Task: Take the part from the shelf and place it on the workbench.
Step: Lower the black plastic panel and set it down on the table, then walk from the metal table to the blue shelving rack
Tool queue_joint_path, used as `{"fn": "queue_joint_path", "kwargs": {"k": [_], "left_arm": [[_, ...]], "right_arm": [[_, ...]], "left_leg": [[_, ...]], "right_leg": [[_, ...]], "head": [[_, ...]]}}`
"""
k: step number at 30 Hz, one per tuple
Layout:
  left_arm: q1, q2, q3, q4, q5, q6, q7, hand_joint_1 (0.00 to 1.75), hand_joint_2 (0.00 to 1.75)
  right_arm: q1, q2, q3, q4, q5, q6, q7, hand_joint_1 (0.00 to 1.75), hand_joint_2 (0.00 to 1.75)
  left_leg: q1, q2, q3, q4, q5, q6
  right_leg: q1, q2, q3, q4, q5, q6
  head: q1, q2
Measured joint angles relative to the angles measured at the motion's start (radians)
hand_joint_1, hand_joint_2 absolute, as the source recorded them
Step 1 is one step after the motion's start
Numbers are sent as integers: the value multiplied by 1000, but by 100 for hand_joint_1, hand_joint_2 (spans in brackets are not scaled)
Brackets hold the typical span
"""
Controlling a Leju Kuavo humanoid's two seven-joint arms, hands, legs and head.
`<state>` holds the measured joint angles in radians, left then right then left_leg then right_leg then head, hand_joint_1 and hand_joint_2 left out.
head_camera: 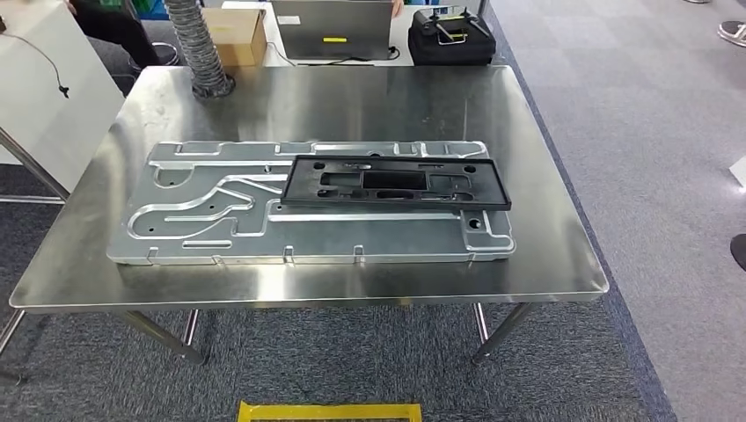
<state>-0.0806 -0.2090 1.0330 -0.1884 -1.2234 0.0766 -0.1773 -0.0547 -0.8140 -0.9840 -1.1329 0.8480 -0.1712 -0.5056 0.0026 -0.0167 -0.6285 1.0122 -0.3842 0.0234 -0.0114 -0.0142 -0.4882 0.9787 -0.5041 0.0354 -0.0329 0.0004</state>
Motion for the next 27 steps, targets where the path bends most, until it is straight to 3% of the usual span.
{"fn": "queue_joint_path", "kwargs": {"k": [2,4,6,7,8,9,11,12,14,16,17,18,19,21,22,23,24,25,27], "left_arm": [[1,-1,5,0,-6,0,9,0,0],[3,-2,7,0,-17,0,13,0,0],[6,-1,7,0,-27,0,6,0,0],[7,-1,7,0,-31,1,1,0,0],[6,0,7,0,-35,2,-4,0,0],[4,0,6,0,-40,4,-8,0,0],[0,3,5,0,-49,6,-11,0,0],[-3,4,5,-1,-52,7,-12,0,0],[-7,6,3,-2,-59,7,-8,0,0],[-7,6,-1,-1,-64,6,-1,0,0],[-7,6,-2,-1,-66,5,3,0,0],[-7,7,-4,-1,-67,4,7,0,0],[-7,7,-5,-1,-69,3,10,0,0],[-5,7,-9,-1,-72,1,15,0,0],[-4,7,-10,-1,-73,0,17,0,0],[-3,8,-11,-1,-73,0,18,0,0],[-3,8,-12,-1,-72,1,19,0,0],[-2,8,-12,-1,-70,3,20,0,0],[-4,9,-12,-1,-65,8,21,0,0]], "right_arm": [[3,60,-73,117,40,-61,-21,0,0],[9,141,-153,249,82,-120,-22,0,0],[16,226,-213,353,116,-157,1,0,0],[16,266,-234,397,129,-172,19,0,0],[16,306,-253,442,139,-188,40,0,0],[14,341,-272,484,147,-203,63,0,0],[11,405,-305,564,159,-224,109,0,0],[10,428,-317,596,163,-229,130,0,0],[6,473,-334,653,171,-232,173,0,0],[3,504,-346,697,178,-231,208,0,0],[2,516,-351,714,180,-228,221,0,0],[2,528,-356,731,181,-224,232,0,0],[1,540,-361,747,182,-218,241,0,0],[-1,566,-367,775,184,-204,255,0,0],[-2,578,-369,786,186,-198,259,0,0],[-3,589,-370,798,189,-193,264,0,0],[-3,598,-371,808,194,-187,269,0,0],[-4,605,-371,817,197,-181,274,0,0],[-9,618,-371,831,203,-169,287,0,0]], "left_leg": [[4,5,-5,12,-17,-13],[7,10,-24,83,-103,-19],[6,11,-46,202,-200,-23],[4,11,-47,248,-219,-24],[2,11,-34,265,-212,-23],[0,11,-3,247,-189,-19],[-10,10,104,125,-146,-2],[-14,10,160,46,-146,7],[-22,11,221,-51,-160,18],[-23,13,217,-67,-149,26],[-21,17,208,-70,-138,32],[-19,20,197,-74,-124,38],[-16,22,183,-76,-111,41],[-16,26,152,-74,-88,42],[-16,28,137,-70,-78,40],[-16,29,121,-65,-70,37],[-15,30,105,-58,-62,33],[-13,31,90,-49,-56,29],[-11,31,65,-29,-47,18]], "right_leg": [[-1,0,-10,-8,16,-15],[-2,-1,-25,-14,36,-29],[0,0,-51,-12,55,-37],[1,3,-67,-10,65,-38],[2,6,-83,-8,76,-38],[4,10,-99,-6,86,-38],[8,14,-124,1,104,-37],[10,16,-131,4,111,-35],[9,17,-136,7,127,-27],[6,19,-140,3,143,-16],[5,20,-146,10,133,-11],[3,20,-156,32,104,-5],[-1,20,-172,76,55,0],[-7,19,-205,210,-45,13],[-11,18,-213,269,-64,18],[-15,18,-207,300,-58,22],[-18,17,-184,296,-34,25],[-21,16,-143,254,-6,27],[-23,16,-33,104,4,27]], "head": [[0,0],[0,0],[0,0],[0,0],[0,0],[-1,0],[0,0],[-1,0],[0,0],[-1,0],[-2,0],[-2,0],[-2,0],[-2,0],[-2,0],[-2,0],[-2,0],[-2,0],[-2,0]]}}
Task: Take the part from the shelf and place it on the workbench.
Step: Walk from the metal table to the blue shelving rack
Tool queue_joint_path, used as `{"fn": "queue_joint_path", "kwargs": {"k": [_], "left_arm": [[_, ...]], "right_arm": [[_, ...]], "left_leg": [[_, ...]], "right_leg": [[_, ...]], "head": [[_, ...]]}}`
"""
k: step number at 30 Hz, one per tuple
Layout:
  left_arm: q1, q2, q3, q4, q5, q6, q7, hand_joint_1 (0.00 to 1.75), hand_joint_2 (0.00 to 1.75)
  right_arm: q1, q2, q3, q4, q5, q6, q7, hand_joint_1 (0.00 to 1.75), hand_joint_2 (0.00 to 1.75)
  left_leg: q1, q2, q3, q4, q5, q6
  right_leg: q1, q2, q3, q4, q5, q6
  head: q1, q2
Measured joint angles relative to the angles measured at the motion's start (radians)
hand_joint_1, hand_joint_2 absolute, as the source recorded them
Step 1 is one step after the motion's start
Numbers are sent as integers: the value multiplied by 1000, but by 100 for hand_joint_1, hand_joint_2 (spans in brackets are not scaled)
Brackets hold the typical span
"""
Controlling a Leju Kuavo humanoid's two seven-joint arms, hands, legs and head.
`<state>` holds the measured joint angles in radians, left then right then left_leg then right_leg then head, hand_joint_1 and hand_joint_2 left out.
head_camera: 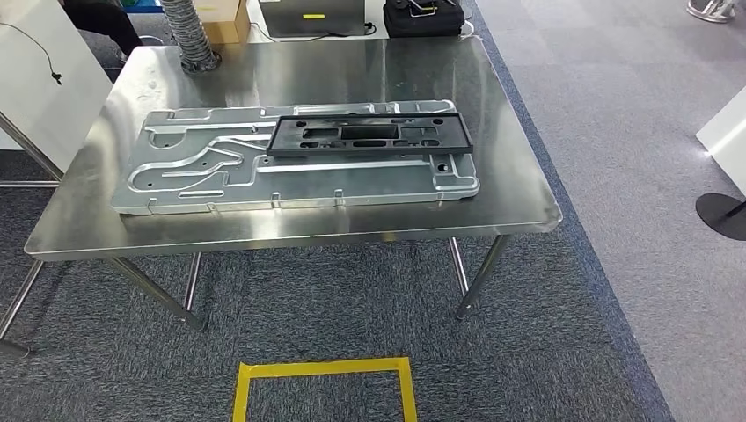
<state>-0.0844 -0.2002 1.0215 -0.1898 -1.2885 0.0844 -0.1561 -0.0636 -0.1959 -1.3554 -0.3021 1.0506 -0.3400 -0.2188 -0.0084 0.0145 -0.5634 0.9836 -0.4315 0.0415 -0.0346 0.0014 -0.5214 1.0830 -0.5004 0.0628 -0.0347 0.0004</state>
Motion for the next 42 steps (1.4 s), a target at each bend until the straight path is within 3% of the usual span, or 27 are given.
{"fn": "queue_joint_path", "kwargs": {"k": [2,5,7,9,10,11,12,13,15,17,18,20,21,22,24,25,26,28,30,32,33,35,36,38,40,41,42], "left_arm": [[-2,2,0,0,2,3,0,0,0],[-1,6,0,-1,4,3,0,0,0],[1,8,0,-1,8,3,0,0,0],[1,9,0,0,12,3,0,0,0],[2,9,0,0,13,3,1,0,0],[2,10,0,0,12,3,2,0,0],[2,11,0,0,11,3,3,0,0],[3,11,0,0,10,3,5,0,0],[1,15,0,-1,3,2,7,0,0],[-2,19,-1,-1,-4,1,9,0,0],[-2,21,-1,-1,-7,0,10,0,0],[-2,23,-3,-1,-13,-3,11,0,0],[-2,24,-4,-1,-16,-4,11,0,0],[-3,24,-6,-1,-19,-4,10,0,0],[-3,25,-9,-1,-23,-6,7,0,0],[-3,25,-10,-1,-25,-7,6,0,0],[-2,25,-11,-1,-27,-7,4,0,0],[-3,25,-13,-1,-30,-7,4,0,0],[-4,25,-16,-1,-32,-7,4,0,0],[-5,25,-19,-1,-33,-7,7,0,0],[-5,25,-20,-1,-33,-7,10,0,0],[-4,25,-23,-1,-36,-7,20,0,0],[-4,25,-25,-1,-38,-7,26,0,0],[-1,25,-27,-1,-41,-8,38,0,0],[0,25,-29,-1,-44,-9,49,0,0],[0,25,-30,-1,-46,-10,55,0,0],[0,25,-31,-1,-48,-11,60,0,0]], "right_arm": [[-6,13,0,13,2,8,8,0,0],[-9,27,0,28,10,14,21,0,0],[-12,38,0,36,24,28,45,0,0],[-15,53,0,45,36,44,75,0,0],[-14,64,0,50,40,51,91,0,0],[-14,74,0,55,43,56,106,0,0],[-15,85,0,60,46,60,119,0,0],[-15,95,0,65,48,63,131,0,0],[-16,114,0,73,52,65,154,0,0],[-17,130,0,78,57,64,175,0,0],[-17,138,0,81,59,63,184,0,0],[-16,148,0,85,60,60,197,0,0],[-15,152,0,86,60,59,201,0,0],[-14,154,0,87,60,59,204,0,0],[-14,157,0,88,60,58,206,0,0],[-14,159,0,88,60,58,204,0,0],[-14,160,0,88,60,58,203,0,0],[-14,162,0,89,60,58,200,0,0],[-16,162,0,89,62,59,197,0,0],[-19,163,0,89,65,59,194,0,0],[-20,163,0,90,66,60,193,0,0],[-19,164,0,90,67,62,193,0,0],[-19,165,0,91,68,62,194,0,0],[-21,167,1,91,68,64,198,0,0],[-20,169,1,92,68,64,202,0,0],[-20,169,1,93,68,64,204,0,0],[-20,170,1,93,68,64,206,0,0]], "left_leg": [[-1,0,-14,14,9,-13],[2,-2,-25,24,11,-33],[6,-4,-49,84,-54,-43],[8,-5,-86,210,-153,-48],[9,-6,-99,271,-182,-49],[9,-6,-100,308,-187,-49],[9,-6,-82,309,-169,-47],[8,-6,-46,271,-139,-43],[5,-7,65,119,-101,-30],[1,-8,140,-1,-108,-18],[-1,-8,149,-24,-113,-13],[-1,-6,136,-31,-99,-2],[0,-4,128,-34,-87,6],[2,-2,117,-37,-74,13],[3,0,89,-37,-51,19],[2,1,73,-34,-41,19],[2,2,57,-29,-31,18],[2,3,24,-16,-15,14],[1,2,-4,1,-3,8],[-1,3,-22,14,7,-1],[-1,3,-27,17,14,-7],[1,2,-31,19,23,-18],[2,0,-38,28,10,-24],[5,-4,-65,102,-69,-35],[8,-5,-100,230,-162,-42],[9,-5,-107,281,-179,-44],[11,-5,-99,303,-172,-45]], "right_leg": [[5,1,61,-99,-23,-13],[10,-1,51,-110,-16,-44],[11,-4,31,-112,4,-64],[17,-5,4,-111,25,-74],[20,-5,-12,-109,36,-75],[22,-5,-27,-108,46,-75],[24,-5,-41,-106,56,-75],[26,-5,-55,-103,66,-74],[30,-4,-75,-97,82,-70],[32,-4,-85,-92,97,-61],[32,-4,-88,-93,105,-55],[29,-4,-92,-93,113,-42],[27,-3,-99,-80,94,-37],[25,-2,-110,-50,57,-32],[21,-2,-140,65,-48,-24],[20,-2,-152,129,-83,-20],[19,-2,-154,175,-93,-17],[18,-2,-112,168,-53,-16],[19,-2,-8,31,-16,-22],[24,-1,70,-92,-25,-32],[28,-1,82,-118,-33,-38],[28,-2,72,-124,-22,-52],[26,-4,65,-126,-13,-59],[22,-7,42,-129,10,-71],[23,-7,13,-126,30,-74],[23,-7,-3,-122,40,-73],[23,-8,-19,-118,49,-71]], "head": [[0,0],[0,0],[0,0],[0,0],[0,0],[0,0],[0,0],[0,0],[0,0],[0,0],[0,0],[0,0],[0,0],[0,0],[0,0],[0,0],[0,0],[0,0],[0,0],[0,0],[0,0],[0,0],[0,0],[0,0],[0,0],[0,0],[0,0]]}}
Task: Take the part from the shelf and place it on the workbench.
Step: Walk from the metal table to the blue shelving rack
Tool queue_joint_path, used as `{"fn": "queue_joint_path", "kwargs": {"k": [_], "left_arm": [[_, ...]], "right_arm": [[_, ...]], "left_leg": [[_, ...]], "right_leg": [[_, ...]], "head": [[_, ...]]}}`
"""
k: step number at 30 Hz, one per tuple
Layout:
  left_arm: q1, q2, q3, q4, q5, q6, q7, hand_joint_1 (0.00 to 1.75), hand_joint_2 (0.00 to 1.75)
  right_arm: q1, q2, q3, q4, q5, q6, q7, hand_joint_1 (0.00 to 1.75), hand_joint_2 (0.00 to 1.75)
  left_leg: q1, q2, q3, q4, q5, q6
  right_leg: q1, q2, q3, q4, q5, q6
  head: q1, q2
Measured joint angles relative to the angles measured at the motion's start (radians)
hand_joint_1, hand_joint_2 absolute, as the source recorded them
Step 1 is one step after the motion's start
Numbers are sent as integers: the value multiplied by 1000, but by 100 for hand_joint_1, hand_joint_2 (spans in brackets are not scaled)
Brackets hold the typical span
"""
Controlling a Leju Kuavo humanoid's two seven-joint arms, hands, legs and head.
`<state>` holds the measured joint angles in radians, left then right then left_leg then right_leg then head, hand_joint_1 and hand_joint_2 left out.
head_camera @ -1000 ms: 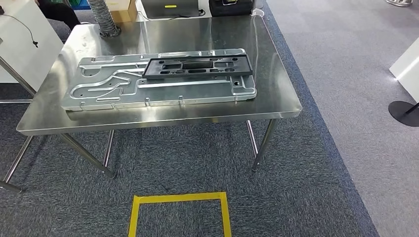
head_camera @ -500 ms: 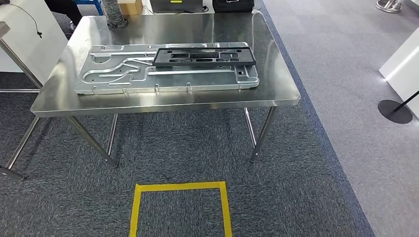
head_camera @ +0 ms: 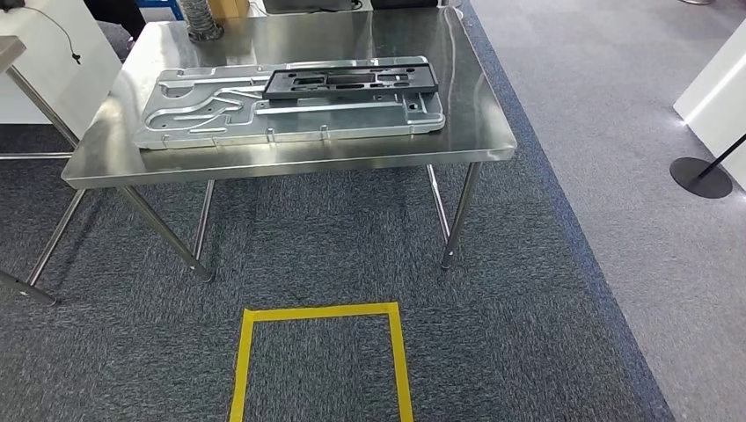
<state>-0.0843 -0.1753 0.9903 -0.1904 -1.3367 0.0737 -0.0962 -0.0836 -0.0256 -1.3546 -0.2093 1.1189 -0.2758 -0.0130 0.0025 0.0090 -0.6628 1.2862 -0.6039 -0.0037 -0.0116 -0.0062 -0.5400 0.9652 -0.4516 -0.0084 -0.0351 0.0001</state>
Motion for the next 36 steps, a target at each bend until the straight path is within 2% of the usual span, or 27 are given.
{"fn": "queue_joint_path", "kwargs": {"k": [1,3,5,6,8,9,10,11,13,14,15,16,18,20,21,22,24,25,27,28,29,30,31,32,33,34,36], "left_arm": [[0,0,-1,0,-2,-1,5,0,0],[-2,1,-2,0,-4,-2,10,0,0],[-4,2,-2,0,-5,-3,12,0,0],[-5,2,-2,0,-5,-3,12,0,0],[-5,2,-2,0,-5,-3,9,0,0],[-5,2,-3,0,-5,-3,6,0,0],[-5,2,-3,0,-6,-3,3,0,0],[-5,2,-3,0,-6,-2,-1,0,0],[-5,2,-3,0,-6,-2,-7,0,0],[-4,2,-3,0,-6,-2,-8,0,0],[-4,2,-3,0,-6,-2,-9,0,0],[-4,2,-3,0,-5,-2,-9,0,0],[-4,2,-3,0,-4,-2,-9,0,0],[-4,0,-3,0,-2,-2,-8,0,0],[-4,0,-3,0,-2,-2,-8,0,0],[-4,-1,-3,0,-2,-2,-8,0,0],[-4,0,-3,0,-2,-2,-8,0,0],[-3,0,-3,0,-2,-3,-8,0,0],[-2,1,-3,0,-1,-3,-6,0,0],[-1,1,-3,0,-1,-3,-5,0,0],[-1,2,-3,0,-1,-3,-3,0,0],[0,2,-3,0,-1,-3,-1,0,0],[0,2,-3,0,-2,-4,1,0,0],[1,3,-3,0,-2,-4,4,0,0],[0,4,-3,0,-3,-5,7,0,44],[-1,4,-3,0,-3,-6,10,0,87],[-2,5,-3,0,-2,-6,17,0,175]], "right_arm": [[0,1,0,0,0,0,1,0,0],[0,4,0,1,0,0,1,0,0],[0,7,0,1,0,0,1,0,0],[-1,8,0,1,0,0,1,0,0],[0,8,0,1,0,0,1,0,0],[1,9,0,1,0,0,1,0,0],[3,9,0,2,0,0,1,0,0],[3,10,0,2,0,0,0,0,0],[4,11,0,2,0,0,0,0,0],[4,11,0,2,1,0,-1,0,0],[5,11,0,2,2,0,-2,0,0],[5,11,0,2,3,2,-2,0,0],[4,11,1,2,6,8,-3,0,0],[2,8,2,2,11,15,-4,0,0],[1,7,3,2,12,17,-4,0,0],[1,6,3,2,14,18,-4,0,0],[2,6,3,2,15,18,-5,0,0],[1,7,3,2,15,19,-5,0,0],[1,7,4,2,17,26,-2,0,0],[2,8,6,2,18,33,2,0,44],[3,8,8,3,22,44,7,0,87],[3,9,10,3,28,56,17,0,131],[3,10,14,3,36,72,29,0,175],[3,10,17,4,46,88,43,0,175],[3,12,23,4,58,103,54,0,175],[4,13,30,4,71,116,62,0,175],[4,16,48,5,97,136,62,0,175]], "left_leg": [[1,0,24,-13,24,0],[3,-1,122,-133,70,3],[0,-3,210,-268,68,12],[-2,-4,228,-302,60,18],[-4,-3,222,-313,65,32],[-4,-1,215,-313,73,40],[-3,1,206,-315,83,49],[-3,3,195,-316,94,56],[-7,4,167,-315,115,62],[-9,5,152,-313,126,63],[-12,5,138,-310,135,64],[-14,5,124,-307,144,63],[-17,5,99,-300,160,62],[-21,6,83,-293,174,56],[-21,7,79,-292,181,52],[-20,8,76,-292,188,46],[-18,7,69,-289,191,35],[-18,4,60,-272,170,29],[-13,-1,32,-186,83,16],[-8,-2,16,-121,36,10],[-4,-2,5,-61,7,5],[0,-2,4,-21,0,0],[3,-2,18,-12,16,-4],[7,-2,48,-39,47,-7],[10,-2,94,-97,75,-9],[11,-2,146,-171,85,-9],[9,-3,215,-282,67,0]], "right_leg": [[0,0,-16,5,8,2],[0,1,-43,18,21,10],[1,1,-59,30,33,21],[2,1,-62,33,40,28],[0,1,-66,34,53,42],[-2,2,-71,41,43,48],[-4,3,-79,63,16,54],[-6,4,-94,105,-28,58],[-7,4,-129,233,-127,65],[-7,4,-139,290,-151,66],[-6,4,-135,321,-151,65],[-5,4,-115,316,-131,62],[3,4,-21,201,-80,46],[12,2,79,48,-73,26],[17,1,105,4,-80,19],[20,1,112,-16,-83,14],[16,0,102,-27,-65,5],[12,-2,94,-32,-52,-2],[8,-4,70,-36,-28,-8],[8,-5,55,-34,-18,-9],[8,-5,39,-30,-9,-8],[7,-5,22,-25,0,-6],[6,-6,5,-19,7,-4],[5,-5,-12,-11,13,0],[3,-5,-27,-1,18,4],[3,-5,-41,10,21,9],[5,-4,-59,28,29,21]], "head": [[0,0],[0,0],[0,0],[0,0],[0,0],[0,0],[0,0],[0,0],[0,0],[0,0],[0,0],[0,0],[0,0],[0,0],[0,0],[0,0],[0,0],[0,0],[0,0],[0,0],[0,0],[0,0],[0,0],[0,0],[0,0],[0,0],[0,0]]}}
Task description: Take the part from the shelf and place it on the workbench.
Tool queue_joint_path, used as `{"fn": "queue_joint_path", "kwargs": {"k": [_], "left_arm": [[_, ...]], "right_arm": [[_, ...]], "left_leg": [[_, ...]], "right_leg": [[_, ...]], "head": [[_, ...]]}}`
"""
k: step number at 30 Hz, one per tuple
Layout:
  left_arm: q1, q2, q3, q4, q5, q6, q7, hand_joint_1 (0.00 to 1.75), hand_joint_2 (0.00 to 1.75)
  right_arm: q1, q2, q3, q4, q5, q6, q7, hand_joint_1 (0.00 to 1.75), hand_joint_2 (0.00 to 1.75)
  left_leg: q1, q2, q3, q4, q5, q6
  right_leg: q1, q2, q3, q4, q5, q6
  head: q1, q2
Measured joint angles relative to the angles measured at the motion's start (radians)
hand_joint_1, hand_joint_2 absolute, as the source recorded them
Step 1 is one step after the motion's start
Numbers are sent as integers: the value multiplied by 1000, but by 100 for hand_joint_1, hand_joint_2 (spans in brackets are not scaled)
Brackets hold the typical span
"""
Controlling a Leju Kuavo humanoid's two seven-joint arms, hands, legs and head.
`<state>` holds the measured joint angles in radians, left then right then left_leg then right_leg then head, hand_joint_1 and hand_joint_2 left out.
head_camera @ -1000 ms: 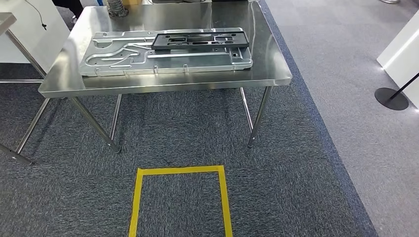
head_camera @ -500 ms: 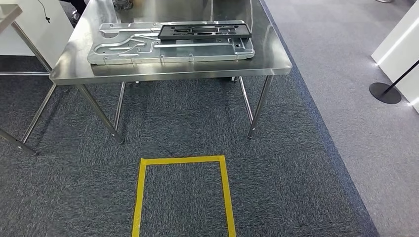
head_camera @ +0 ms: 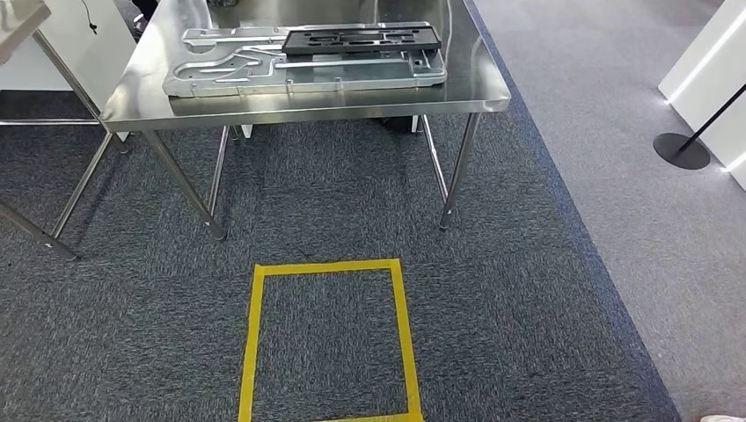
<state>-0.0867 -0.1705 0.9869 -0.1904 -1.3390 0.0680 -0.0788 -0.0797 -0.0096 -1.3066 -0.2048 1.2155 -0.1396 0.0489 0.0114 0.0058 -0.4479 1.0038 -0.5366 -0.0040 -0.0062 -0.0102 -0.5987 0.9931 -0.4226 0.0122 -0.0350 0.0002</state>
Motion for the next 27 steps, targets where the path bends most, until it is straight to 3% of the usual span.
{"fn": "queue_joint_path", "kwargs": {"k": [1,3,4,5,8,9,10,11,13,15,18,20,23,24,25,27], "left_arm": [[0,0,0,0,0,0,4,0,175],[1,0,0,0,-1,3,14,0,175],[2,0,0,0,-1,6,20,0,175],[2,0,0,0,-2,9,28,0,175],[4,1,-15,-3,17,8,53,0,175],[5,2,-26,-6,32,6,58,0,175],[7,3,-39,-10,51,4,61,0,175],[8,4,-52,-15,70,2,63,0,175],[8,6,-78,-28,110,0,64,0,175],[7,9,-104,-39,150,-1,64,0,175],[9,17,-147,-53,214,-3,65,0,175],[16,24,-177,-59,259,-5,66,0,175],[32,33,-222,-61,330,-10,65,0,175],[37,36,-237,-62,352,-12,65,0,175],[45,39,-252,-62,373,-13,65,0,175],[59,44,-275,-62,402,-15,67,0,175]], "right_arm": [[0,2,10,0,10,7,-3,0,175],[0,6,28,2,29,21,-10,0,175],[1,7,38,2,38,27,-14,0,175],[3,9,48,3,48,33,-17,0,175],[12,14,92,4,54,51,-27,0,175],[19,15,112,5,45,54,-28,0,175],[27,16,132,6,30,57,-28,0,175],[35,17,152,7,12,59,-28,0,175],[48,18,189,9,-25,60,-29,0,175],[57,19,227,9,-64,61,-30,0,175],[71,19,284,10,-125,64,-31,0,175],[77,19,323,8,-168,68,-31,0,175],[79,20,384,-2,-234,75,-31,0,175],[79,20,404,-8,-256,76,-31,0,175],[78,20,424,-15,-277,77,-31,0,175],[75,20,453,-28,-307,78,-32,0,175]], "left_leg": [[-3,0,10,-24,-12,8],[-4,1,2,-31,-6,26],[-4,2,-3,-32,1,34],[-3,4,-8,-33,9,42],[-6,7,-31,-32,27,50],[-8,7,-37,-32,31,50],[-10,7,-41,-31,34,50],[-11,6,-43,-30,37,49],[-13,6,-44,-28,39,45],[-17,7,-46,-25,40,38],[-17,8,-50,-23,40,23],[-17,5,-65,16,10,13],[-13,2,-148,203,-90,1],[-11,2,-170,255,-107,-2],[-9,2,-176,273,-103,-4],[-5,2,-152,232,-66,-6]], "right_leg": [[1,0,-4,4,5,7],[-3,1,-7,8,10,20],[-6,2,-14,23,-4,27],[-8,3,-29,59,-31,32],[-10,5,-101,253,-147,41],[-10,6,-111,293,-162,42],[-9,5,-99,294,-158,40],[-9,5,-68,253,-137,37],[-5,5,26,100,-82,24],[2,5,78,1,-59,10],[3,4,78,-16,-55,-4],[-2,1,78,-25,-48,-17],[-4,-2,72,-27,-44,-25],[-4,-3,71,-26,-43,-25],[-4,-3,70,-24,-43,-25],[-4,0,70,-21,-44,-24]], "head": [[0,0],[0,0],[0,0],[0,0],[0,0],[0,0],[0,0],[0,0],[0,0],[0,0],[0,0],[0,0],[0,0],[0,0],[0,0],[0,0]]}}
